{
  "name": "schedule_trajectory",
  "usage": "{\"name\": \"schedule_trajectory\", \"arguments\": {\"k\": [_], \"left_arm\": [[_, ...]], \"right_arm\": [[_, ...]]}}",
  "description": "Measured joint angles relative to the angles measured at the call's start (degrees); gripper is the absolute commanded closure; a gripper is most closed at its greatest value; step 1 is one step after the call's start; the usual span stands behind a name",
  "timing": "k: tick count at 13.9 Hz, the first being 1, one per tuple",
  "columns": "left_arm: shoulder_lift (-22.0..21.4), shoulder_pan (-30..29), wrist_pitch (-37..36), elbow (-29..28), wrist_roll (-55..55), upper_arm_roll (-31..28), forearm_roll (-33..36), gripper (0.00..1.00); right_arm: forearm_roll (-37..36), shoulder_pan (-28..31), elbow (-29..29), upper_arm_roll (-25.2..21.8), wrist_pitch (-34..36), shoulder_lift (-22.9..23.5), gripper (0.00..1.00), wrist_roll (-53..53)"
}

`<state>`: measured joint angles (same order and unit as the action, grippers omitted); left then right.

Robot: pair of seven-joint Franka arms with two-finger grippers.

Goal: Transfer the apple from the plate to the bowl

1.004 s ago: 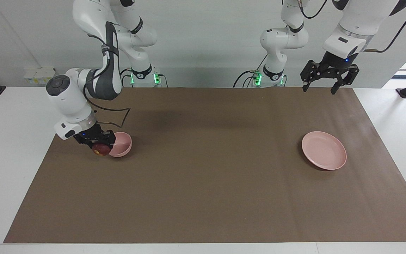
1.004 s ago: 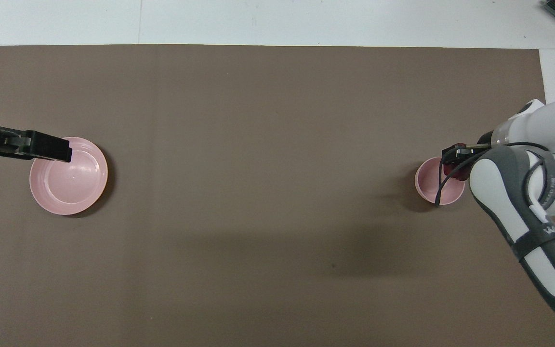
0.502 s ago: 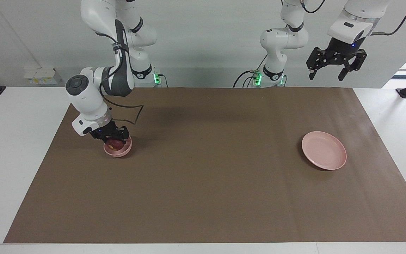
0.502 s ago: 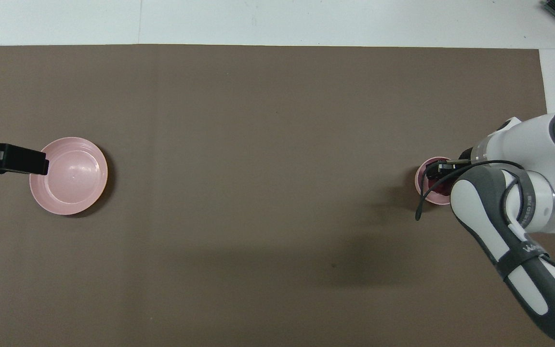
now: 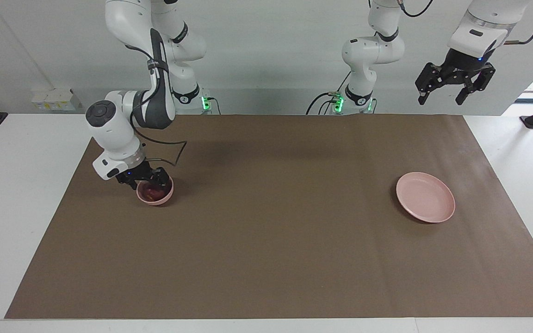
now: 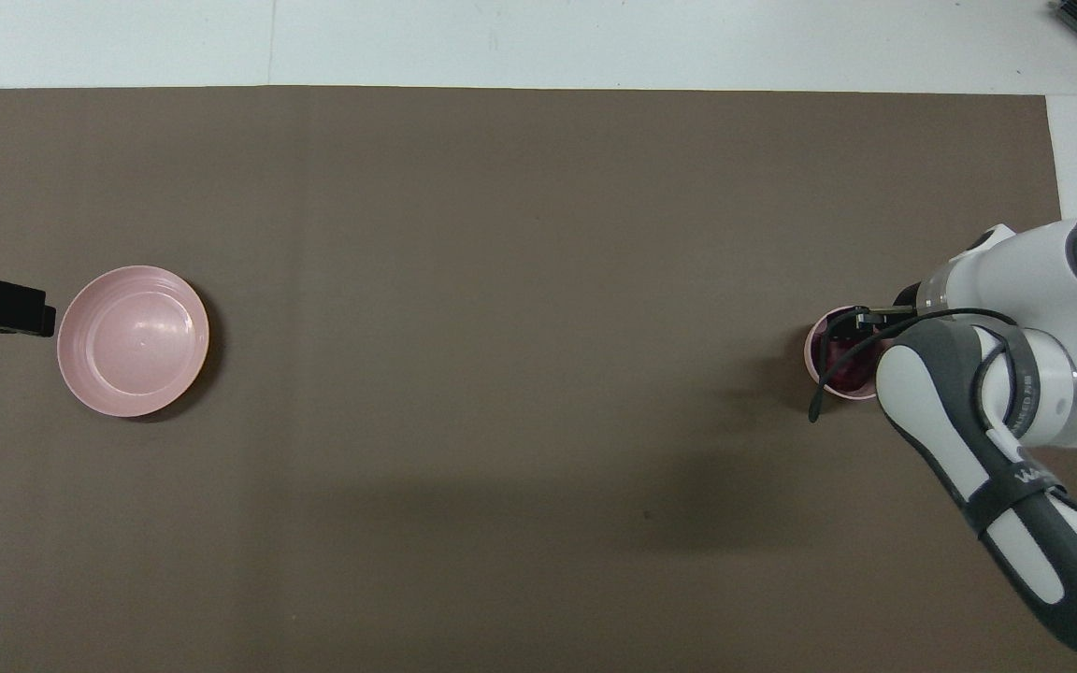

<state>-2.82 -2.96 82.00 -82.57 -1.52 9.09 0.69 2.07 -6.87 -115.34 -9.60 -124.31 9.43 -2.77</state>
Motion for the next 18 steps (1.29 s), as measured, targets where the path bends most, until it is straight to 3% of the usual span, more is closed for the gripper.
{"name": "schedule_trajectory", "arguments": {"k": [4, 9, 12, 18], "left_arm": [[0.0, -0.4, -0.1, -0.3, 0.0, 0.1, -0.2, 0.0], [0.0, -1.0, -0.1, -0.3, -0.1, 0.1, -0.2, 0.0], [0.0, -1.7, -0.1, -0.3, -0.1, 0.0, -0.5, 0.0], [0.0, -3.4, -0.1, -0.6, -0.1, 0.0, -2.2, 0.0]], "right_arm": [[-0.6, 2.0, 8.8, -0.1, 11.4, -1.3, 0.0, -3.5], [-1.9, 2.6, 16.6, -0.7, 26.8, -7.2, 0.0, -3.5], [-1.9, 2.2, 24.9, -0.1, 37.2, -9.0, 0.0, -2.1], [-1.9, 2.1, 26.6, -0.1, 39.0, -8.1, 0.0, 0.0]]}}
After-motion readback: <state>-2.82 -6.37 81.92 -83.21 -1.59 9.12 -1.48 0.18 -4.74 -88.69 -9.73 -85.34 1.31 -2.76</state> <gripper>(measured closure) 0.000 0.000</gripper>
